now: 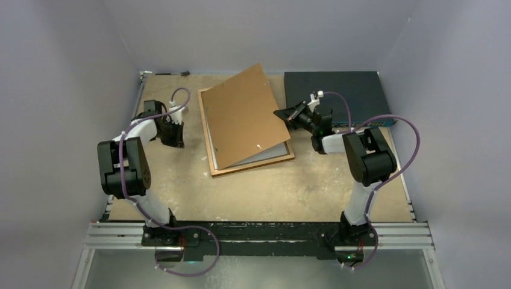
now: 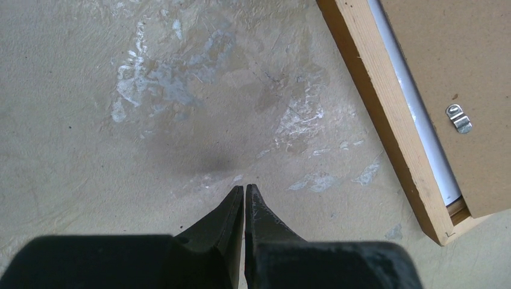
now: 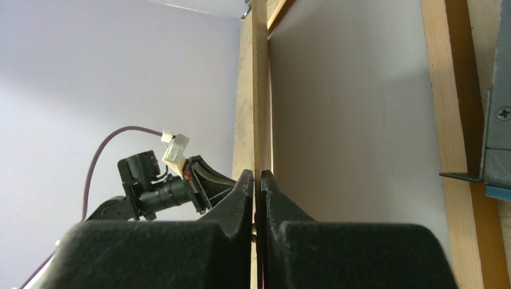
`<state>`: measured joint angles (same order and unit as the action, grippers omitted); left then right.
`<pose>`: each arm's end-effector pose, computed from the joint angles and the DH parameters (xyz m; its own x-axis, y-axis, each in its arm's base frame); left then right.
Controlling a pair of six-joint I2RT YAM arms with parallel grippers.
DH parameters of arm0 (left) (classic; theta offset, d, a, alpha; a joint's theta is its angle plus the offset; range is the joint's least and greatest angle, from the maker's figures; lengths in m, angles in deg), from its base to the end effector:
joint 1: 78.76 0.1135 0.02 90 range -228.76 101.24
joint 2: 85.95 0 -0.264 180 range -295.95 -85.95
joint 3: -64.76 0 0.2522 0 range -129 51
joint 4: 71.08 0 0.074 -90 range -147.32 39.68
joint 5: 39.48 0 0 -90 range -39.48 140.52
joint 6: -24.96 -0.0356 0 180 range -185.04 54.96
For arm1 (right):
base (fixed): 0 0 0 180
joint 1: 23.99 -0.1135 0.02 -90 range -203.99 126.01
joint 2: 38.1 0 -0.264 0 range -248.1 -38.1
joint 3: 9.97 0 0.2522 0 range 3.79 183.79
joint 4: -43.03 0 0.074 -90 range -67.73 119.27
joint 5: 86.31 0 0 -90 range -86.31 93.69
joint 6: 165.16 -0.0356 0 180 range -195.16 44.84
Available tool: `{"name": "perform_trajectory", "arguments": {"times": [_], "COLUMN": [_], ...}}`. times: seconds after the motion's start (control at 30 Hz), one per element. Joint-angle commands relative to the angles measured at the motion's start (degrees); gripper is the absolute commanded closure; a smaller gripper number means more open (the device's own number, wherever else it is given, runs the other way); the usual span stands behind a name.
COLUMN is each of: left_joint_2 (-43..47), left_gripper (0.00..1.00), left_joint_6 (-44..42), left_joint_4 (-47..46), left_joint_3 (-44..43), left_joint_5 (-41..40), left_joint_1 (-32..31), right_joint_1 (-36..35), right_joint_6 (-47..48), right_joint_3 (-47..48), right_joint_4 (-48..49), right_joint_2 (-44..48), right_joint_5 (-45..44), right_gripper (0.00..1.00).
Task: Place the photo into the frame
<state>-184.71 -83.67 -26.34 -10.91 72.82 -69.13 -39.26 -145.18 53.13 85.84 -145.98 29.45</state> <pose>0.3301 0.0423 0.1765 -0.8695 0.1523 -0.4698 0.2788 0.9366 -0.2124 0.3684 0.1166 0.1835 -0.6280 0.7059 -0.3274 -0.1931 0.2663 0.9444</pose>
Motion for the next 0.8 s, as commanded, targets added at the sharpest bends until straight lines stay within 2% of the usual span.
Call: {"name": "perform_trajectory", "arguments": {"times": [0.0,0.2,0.5,0.77], "left_joint_2": [0.47,0.46,0.07,-1.47], "left_gripper": [0.98,0.98,0.98,0.98], "left_joint_6": [-0.36,-0.43,-0.16,0.83], "left_joint_4": [-1.01,-0.93,-1.00,-1.16], "left_joint_3": [0.65,0.50,0.45,-0.57], "left_joint_5": [0.47,0.50,1.08,2.78], "left_joint_1": [0.30,0.40,0.48,0.50], "right_joint_1": [-1.28,-2.50,-4.29,-7.53], "right_joint_6": [-1.32,1.27,1.17,3.52], "right_joint_3": [3.09,3.80,0.06,-2.03], "right_joint_4": [7.94,6.56,6.62,2.97], "right_joint_2": [0.19,-0.24,0.13,1.47], "right_joint_5": [-1.54,-1.85,-2.45,-4.31], "right_gripper": [1.00,1.00,1.00,1.00]}}
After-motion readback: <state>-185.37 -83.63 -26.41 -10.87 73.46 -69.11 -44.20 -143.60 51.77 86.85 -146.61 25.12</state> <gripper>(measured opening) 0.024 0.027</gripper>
